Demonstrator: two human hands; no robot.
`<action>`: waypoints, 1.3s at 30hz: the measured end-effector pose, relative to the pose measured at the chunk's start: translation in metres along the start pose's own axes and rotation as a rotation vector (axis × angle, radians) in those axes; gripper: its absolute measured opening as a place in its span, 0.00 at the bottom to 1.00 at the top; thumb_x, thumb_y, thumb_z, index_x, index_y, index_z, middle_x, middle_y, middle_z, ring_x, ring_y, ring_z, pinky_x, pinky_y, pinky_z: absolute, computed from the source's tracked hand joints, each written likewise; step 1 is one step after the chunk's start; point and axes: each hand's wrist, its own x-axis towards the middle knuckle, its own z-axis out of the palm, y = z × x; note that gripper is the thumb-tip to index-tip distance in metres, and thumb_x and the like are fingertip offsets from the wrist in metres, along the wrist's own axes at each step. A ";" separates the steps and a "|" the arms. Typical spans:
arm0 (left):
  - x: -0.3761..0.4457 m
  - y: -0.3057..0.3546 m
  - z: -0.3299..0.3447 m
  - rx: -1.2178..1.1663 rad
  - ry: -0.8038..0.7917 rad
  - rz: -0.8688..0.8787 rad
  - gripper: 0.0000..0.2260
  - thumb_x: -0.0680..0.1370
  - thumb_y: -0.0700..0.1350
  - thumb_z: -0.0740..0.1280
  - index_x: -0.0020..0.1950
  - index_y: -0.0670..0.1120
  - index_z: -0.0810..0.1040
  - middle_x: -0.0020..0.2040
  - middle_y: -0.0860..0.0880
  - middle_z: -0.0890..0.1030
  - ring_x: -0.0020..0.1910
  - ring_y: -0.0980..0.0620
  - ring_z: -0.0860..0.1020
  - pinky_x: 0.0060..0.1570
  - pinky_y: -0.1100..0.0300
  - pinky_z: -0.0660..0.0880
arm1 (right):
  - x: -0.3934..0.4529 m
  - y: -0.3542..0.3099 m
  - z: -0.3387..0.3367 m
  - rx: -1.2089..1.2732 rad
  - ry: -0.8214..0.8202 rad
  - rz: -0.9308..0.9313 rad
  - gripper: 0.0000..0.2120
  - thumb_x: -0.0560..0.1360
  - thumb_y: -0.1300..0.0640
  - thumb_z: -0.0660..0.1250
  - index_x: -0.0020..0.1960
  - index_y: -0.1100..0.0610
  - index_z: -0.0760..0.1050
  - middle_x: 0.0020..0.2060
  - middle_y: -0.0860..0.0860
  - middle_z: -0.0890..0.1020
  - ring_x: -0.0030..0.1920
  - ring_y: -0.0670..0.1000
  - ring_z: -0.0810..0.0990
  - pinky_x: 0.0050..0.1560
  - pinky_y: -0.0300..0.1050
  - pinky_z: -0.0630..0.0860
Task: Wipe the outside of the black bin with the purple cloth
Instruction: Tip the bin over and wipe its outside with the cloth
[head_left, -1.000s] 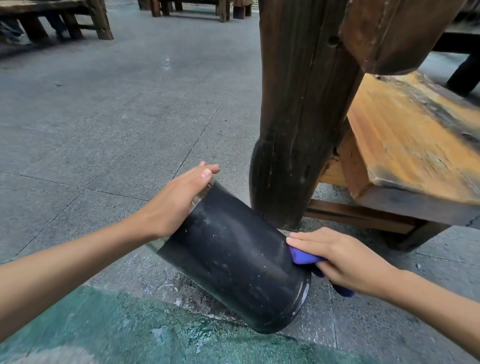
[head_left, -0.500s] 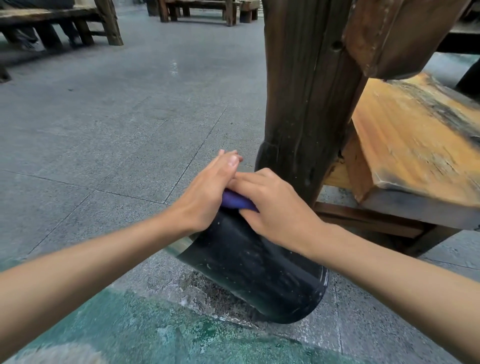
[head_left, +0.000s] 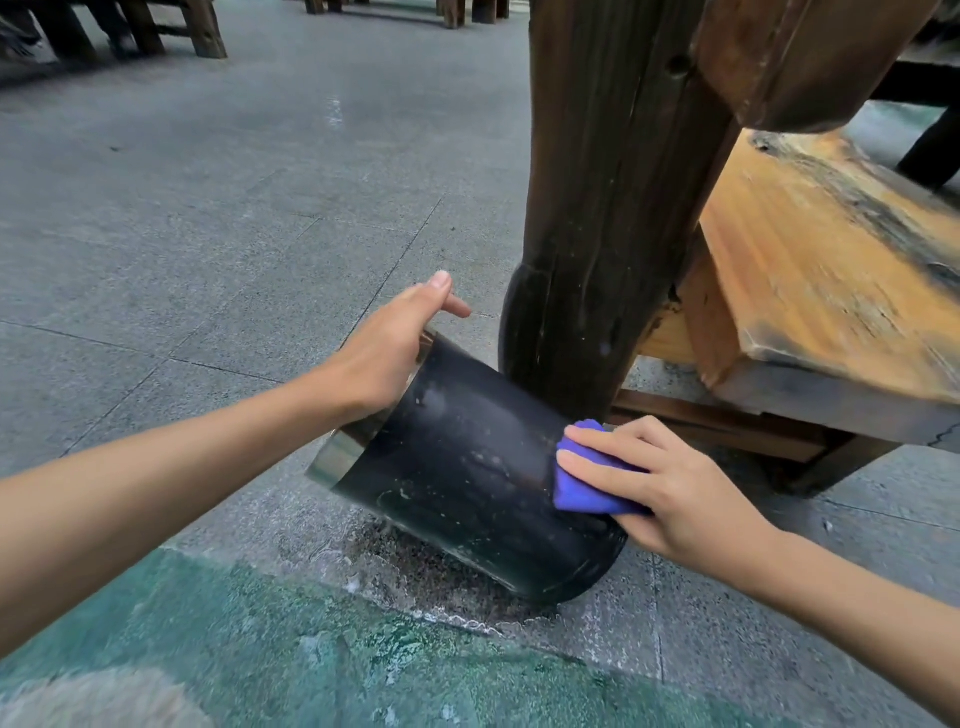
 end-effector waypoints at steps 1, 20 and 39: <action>0.000 0.001 0.002 -0.008 -0.005 -0.007 0.32 0.73 0.74 0.46 0.58 0.59 0.80 0.73 0.56 0.73 0.70 0.53 0.71 0.72 0.46 0.64 | -0.004 0.002 0.000 0.000 0.002 0.007 0.27 0.70 0.64 0.76 0.68 0.54 0.79 0.68 0.50 0.79 0.51 0.58 0.78 0.52 0.54 0.81; 0.011 0.015 0.020 -0.301 0.182 0.019 0.32 0.69 0.73 0.54 0.57 0.50 0.79 0.61 0.49 0.83 0.66 0.54 0.76 0.76 0.49 0.61 | 0.066 -0.029 -0.026 0.138 0.227 0.247 0.23 0.68 0.61 0.72 0.63 0.50 0.82 0.59 0.47 0.84 0.56 0.54 0.79 0.61 0.45 0.75; -0.004 -0.020 0.009 -0.221 -0.041 0.041 0.37 0.73 0.61 0.61 0.81 0.52 0.61 0.82 0.58 0.57 0.79 0.66 0.55 0.78 0.62 0.51 | 0.101 -0.031 -0.002 0.077 0.118 0.184 0.25 0.73 0.62 0.70 0.70 0.53 0.77 0.63 0.49 0.81 0.55 0.56 0.75 0.57 0.53 0.77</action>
